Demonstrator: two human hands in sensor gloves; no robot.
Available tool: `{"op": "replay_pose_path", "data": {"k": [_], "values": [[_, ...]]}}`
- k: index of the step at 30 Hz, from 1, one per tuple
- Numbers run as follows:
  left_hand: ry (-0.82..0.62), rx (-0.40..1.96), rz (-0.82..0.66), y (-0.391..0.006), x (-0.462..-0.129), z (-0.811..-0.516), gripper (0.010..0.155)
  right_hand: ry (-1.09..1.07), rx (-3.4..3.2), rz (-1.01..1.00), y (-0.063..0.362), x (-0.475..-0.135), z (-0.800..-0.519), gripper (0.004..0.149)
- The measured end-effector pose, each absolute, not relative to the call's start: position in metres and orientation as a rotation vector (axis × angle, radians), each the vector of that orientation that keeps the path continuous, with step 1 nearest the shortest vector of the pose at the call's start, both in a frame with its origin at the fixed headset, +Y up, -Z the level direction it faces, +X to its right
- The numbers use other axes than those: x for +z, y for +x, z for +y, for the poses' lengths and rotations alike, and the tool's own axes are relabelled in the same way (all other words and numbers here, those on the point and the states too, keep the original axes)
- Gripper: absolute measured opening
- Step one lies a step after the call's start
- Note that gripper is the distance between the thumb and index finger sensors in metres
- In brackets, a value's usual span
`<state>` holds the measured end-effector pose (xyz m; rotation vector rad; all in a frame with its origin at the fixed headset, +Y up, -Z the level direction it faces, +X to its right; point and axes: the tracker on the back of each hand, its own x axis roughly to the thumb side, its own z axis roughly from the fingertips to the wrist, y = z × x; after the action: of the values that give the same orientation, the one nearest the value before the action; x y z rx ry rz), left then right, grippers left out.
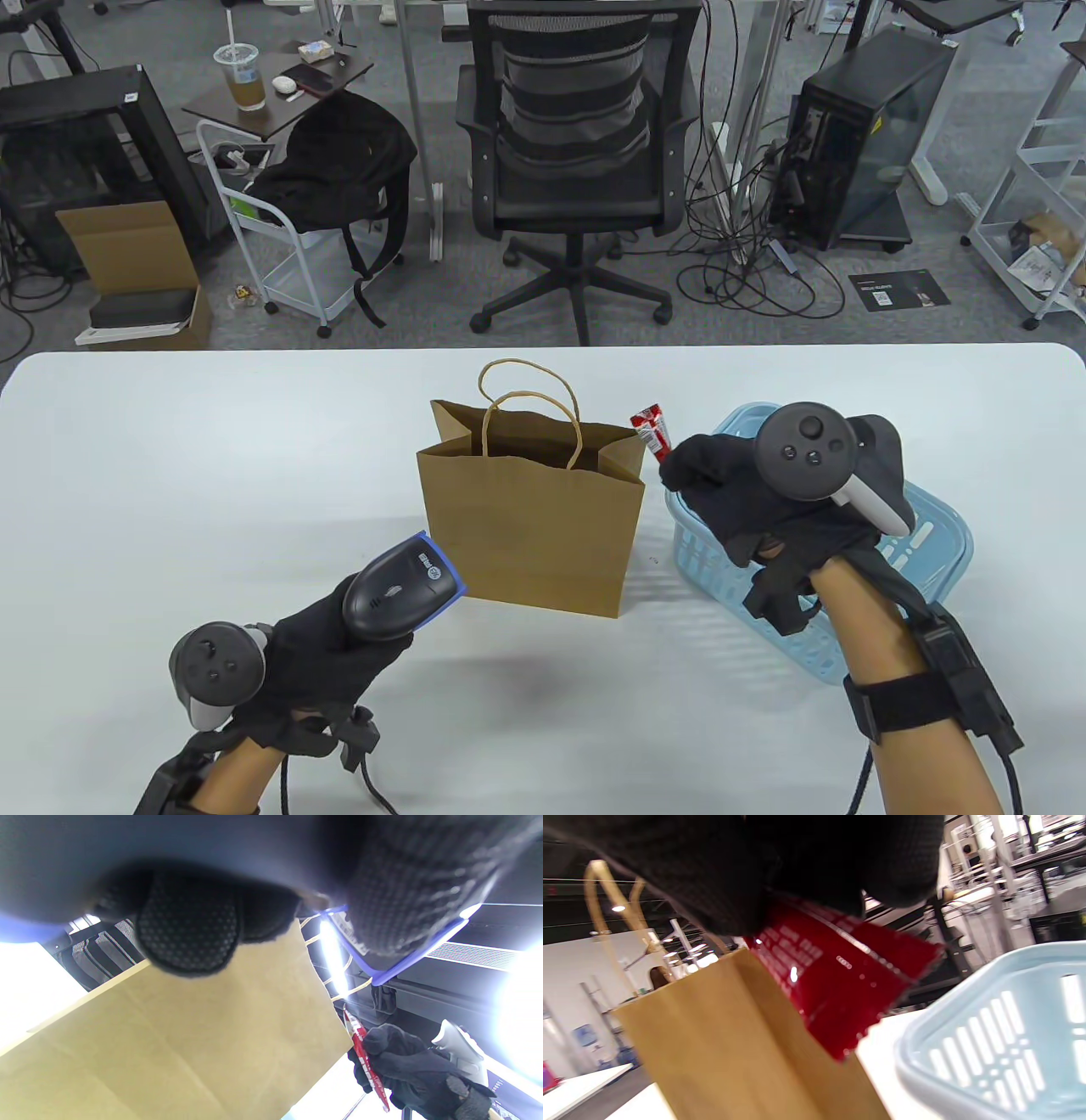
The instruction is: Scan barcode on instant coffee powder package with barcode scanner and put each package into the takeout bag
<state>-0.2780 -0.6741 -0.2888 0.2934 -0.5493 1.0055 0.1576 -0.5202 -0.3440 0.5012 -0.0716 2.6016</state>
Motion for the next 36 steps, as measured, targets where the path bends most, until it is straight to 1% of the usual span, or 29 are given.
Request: {"op": "replay_pose_path", "data": {"k": [8, 12, 20, 27, 31, 36], "values": [[0.301, 1.002, -0.573, -0.274, -0.286, -0.676, 0.062, 0.651, 2.559, -0.048, 0.127, -0.322, -0.521, 0.033], [0.313, 0.998, -0.589, -0.271, -0.284, -0.675, 0.062, 0.685, 2.574, -0.042, 0.116, -0.316, -0.529, 0.033], [0.310, 0.975, -0.606, -0.268, -0.282, -0.676, 0.061, 0.749, 2.617, -0.014, 0.091, -0.310, -0.555, 0.034], [0.273, 0.966, -0.608, -0.265, -0.284, -0.679, 0.061, 0.801, 2.596, 0.051, 0.071, -0.308, -0.570, 0.035], [0.265, 0.961, -0.614, -0.264, -0.284, -0.679, 0.061, 0.828, 2.585, 0.071, 0.062, -0.305, -0.576, 0.035], [0.258, 0.960, -0.616, -0.263, -0.284, -0.679, 0.061, 0.850, 2.576, 0.086, 0.056, -0.302, -0.577, 0.035]]}}
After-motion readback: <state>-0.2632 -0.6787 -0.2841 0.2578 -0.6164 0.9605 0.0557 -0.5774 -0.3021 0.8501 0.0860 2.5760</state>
